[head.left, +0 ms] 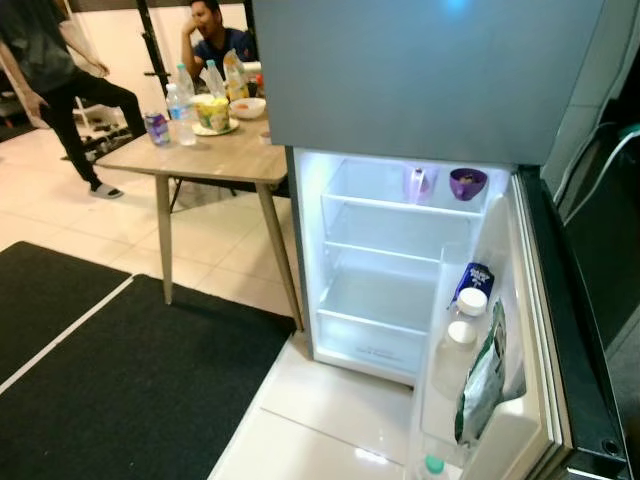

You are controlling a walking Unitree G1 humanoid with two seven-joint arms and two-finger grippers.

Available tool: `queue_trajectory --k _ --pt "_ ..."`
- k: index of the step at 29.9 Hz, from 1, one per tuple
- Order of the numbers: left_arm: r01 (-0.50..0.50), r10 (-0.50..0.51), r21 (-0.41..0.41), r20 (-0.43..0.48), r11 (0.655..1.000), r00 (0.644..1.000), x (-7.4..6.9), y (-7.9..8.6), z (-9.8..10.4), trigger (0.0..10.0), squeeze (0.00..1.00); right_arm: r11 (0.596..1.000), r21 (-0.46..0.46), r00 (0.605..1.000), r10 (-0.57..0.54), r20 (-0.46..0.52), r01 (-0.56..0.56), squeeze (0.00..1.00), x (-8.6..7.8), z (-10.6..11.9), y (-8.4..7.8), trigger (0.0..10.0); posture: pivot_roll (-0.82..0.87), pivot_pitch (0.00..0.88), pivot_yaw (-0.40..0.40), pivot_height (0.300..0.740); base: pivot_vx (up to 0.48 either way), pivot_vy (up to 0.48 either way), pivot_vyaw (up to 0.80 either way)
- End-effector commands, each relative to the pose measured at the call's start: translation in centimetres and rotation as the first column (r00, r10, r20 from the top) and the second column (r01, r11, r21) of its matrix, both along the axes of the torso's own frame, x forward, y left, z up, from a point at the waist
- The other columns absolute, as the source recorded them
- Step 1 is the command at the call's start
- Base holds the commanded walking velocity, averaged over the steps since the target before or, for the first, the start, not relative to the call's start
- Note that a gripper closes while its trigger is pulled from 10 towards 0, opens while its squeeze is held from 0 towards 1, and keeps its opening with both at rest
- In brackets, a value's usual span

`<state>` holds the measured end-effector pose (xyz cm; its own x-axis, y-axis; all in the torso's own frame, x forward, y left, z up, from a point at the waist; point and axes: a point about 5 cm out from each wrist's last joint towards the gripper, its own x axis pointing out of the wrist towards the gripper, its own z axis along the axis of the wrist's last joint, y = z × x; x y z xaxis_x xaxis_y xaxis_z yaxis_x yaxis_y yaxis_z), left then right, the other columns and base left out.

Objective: Restocking fridge

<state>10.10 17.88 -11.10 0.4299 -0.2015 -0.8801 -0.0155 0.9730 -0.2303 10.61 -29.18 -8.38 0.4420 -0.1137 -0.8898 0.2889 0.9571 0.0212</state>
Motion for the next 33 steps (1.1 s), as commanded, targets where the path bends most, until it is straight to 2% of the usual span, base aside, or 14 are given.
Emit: queue_trajectory --k 1,5,6,8,14,15,16,17,19,20,21,23,26,33 --pt "0.021 -0.022 -0.005 -0.043 1.0 0.999 -0.9 -0.4 -0.3 10.0 0.0 1.0 0.019 1.0 -0.015 0.024 0.015 0.0 0.3 0.0 0.2 10.0 -0.12 0.0 -0.012 0.74 0.0 0.0 0.0" --pt "0.023 -0.023 -0.006 -0.046 1.0 0.999 -1.0 -0.4 -0.3 10.0 0.0 0.977 0.194 0.995 0.078 0.069 -0.09 0.0 2.0 0.1 2.1 10.0 -0.12 0.0 -0.012 0.74 0.0 0.0 0.0" --pt "0.025 -0.026 -0.007 -0.046 1.0 0.999 -1.0 -0.4 -0.3 10.0 0.0 0.912 0.327 0.965 0.204 0.163 -0.248 0.0 3.8 0.7 3.9 10.0 -0.12 0.0 -0.01 0.74 0.0 0.0 0.0" --pt "0.026 -0.026 -0.007 -0.046 1.0 0.999 -1.0 -0.4 -0.3 10.0 0.0 0.903 0.339 0.961 0.217 0.173 -0.264 0.0 4.0 0.8 4.1 10.0 -0.12 0.0 -0.01 0.74 0.0 0.0 0.0" --pt "0.027 -0.028 -0.006 -0.046 1.0 0.999 -0.9 -0.4 -0.3 10.0 0.0 0.744 0.467 0.866 0.312 0.39 -0.478 0.0 8.0 3.0 6.8 10.0 -0.12 0.0 -0.011 0.74 0.0 0.0 0.0" --pt "0.028 -0.029 -0.005 -0.046 1.0 0.999 -0.9 -0.4 -0.3 10.0 0.0 0.666 0.487 0.813 0.351 0.464 -0.566 0.0 9.4 3.9 8.0 10.0 -0.12 0.0 -0.011 0.74 0.0 0.0 0.0" --pt "0.031 -0.031 -0.003 -0.048 1.0 0.998 -1.0 -0.3 -0.3 10.0 0.0 0.487 0.491 0.685 0.399 0.61 -0.722 0.0 11.8 6.1 10.8 10.0 -0.12 0.0 -0.011 0.74 0.0 0.0 0.0" --pt "0.031 -0.031 -0.003 -0.048 1.0 0.998 -1.0 -0.3 -0.3 10.0 0.0 0.487 0.491 0.685 0.399 0.61 -0.722 0.0 11.8 6.1 10.8 10.0 -0.12 0.0 -0.011 0.74 0.0 0.0 0.0" --pt "0.032 -0.032 -0.001 -0.049 0.999 0.998 -1.0 -0.3 -0.3 10.0 0.0 0.31 0.489 0.571 0.291 0.767 -0.815 0.0 13.9 9.4 13.6 10.0 -0.11 0.0 -0.014 0.74 0.0 0.0 0.0" --pt "0.032 -0.032 -0.001 -0.049 0.999 0.998 -1.0 -0.3 -0.3 10.0 0.0 0.31 0.489 0.571 0.291 0.767 -0.815 0.0 13.9 9.4 13.6 10.0 -0.11 0.0 -0.014 0.74 0.0 0.0 0.0" --pt "0.032 -0.032 -0.001 -0.05 0.999 0.998 -1.0 -0.2 -0.3 10.0 0.0 0.238 0.487 0.533 0.206 0.82 -0.841 0.0 14.7 11.1 14.4 10.0 -0.11 0.0 -0.014 0.74 0.0 0.0 0.0" --pt "0.031 -0.031 0.002 -0.05 1.0 0.998 -1.0 -0.2 -0.3 10.0 0.0 0.176 0.403 0.415 0.039 0.909 -0.898 0.0 17.4 15.6 16.9 10.0 -0.11 0.0 -0.012 0.74 0.0 0.0 0.0" --pt "0.032 -0.032 0.002 -0.052 0.999 0.998 -1.1 -0.2 -0.3 10.0 0.0 0.197 0.354 0.375 0.084 0.923 -0.914 0.0 17.8 15.8 17.7 10.0 -0.11 0.0 -0.012 0.74 0.0 0.0 0.0" --pt "0.025 -0.025 -0.003 -0.051 1.0 0.998 -1.1 -0.4 -0.3 10.0 0.0 0.495 0.38 0.562 0.292 0.774 -0.781 0.0 17.5 10.4 15.9 10.0 -0.1 0.0 -0.02 0.74 0.0 0.0 0.0"
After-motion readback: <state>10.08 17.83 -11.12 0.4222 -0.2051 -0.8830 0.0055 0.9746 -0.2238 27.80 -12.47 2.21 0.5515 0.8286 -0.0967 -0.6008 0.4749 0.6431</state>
